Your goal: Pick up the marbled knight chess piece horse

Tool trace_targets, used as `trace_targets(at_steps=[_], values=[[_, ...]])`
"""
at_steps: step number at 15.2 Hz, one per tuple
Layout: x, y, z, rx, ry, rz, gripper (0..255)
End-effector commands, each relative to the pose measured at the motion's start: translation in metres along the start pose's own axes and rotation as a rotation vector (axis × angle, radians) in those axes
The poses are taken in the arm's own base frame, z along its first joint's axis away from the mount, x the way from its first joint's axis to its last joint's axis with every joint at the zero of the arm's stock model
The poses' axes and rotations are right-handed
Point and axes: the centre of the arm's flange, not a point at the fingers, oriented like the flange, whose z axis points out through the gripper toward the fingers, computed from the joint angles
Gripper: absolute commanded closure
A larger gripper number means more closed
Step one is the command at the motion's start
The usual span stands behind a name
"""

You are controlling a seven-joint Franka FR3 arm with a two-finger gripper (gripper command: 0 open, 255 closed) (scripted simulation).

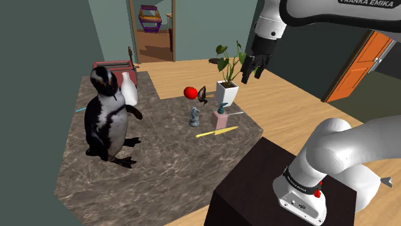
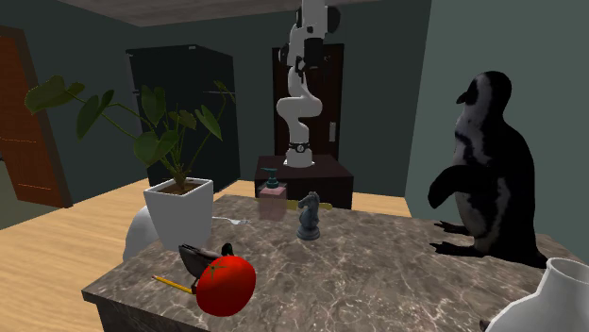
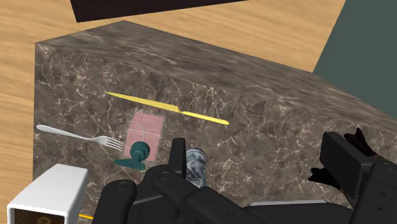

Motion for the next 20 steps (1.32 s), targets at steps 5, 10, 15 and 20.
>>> trace_targets(at_steps=[5, 10, 15, 20], values=[[0.035, 0.010, 0.038, -0.008, -0.001, -0.058, 0], [0.079, 0.021, 0.086, -0.017, -0.002, -0.131, 0], [0.123, 0.029, 0.134, -0.027, -0.004, -0.204, 0], [0.168, 0.034, 0.182, -0.036, -0.005, -0.276, 0]])
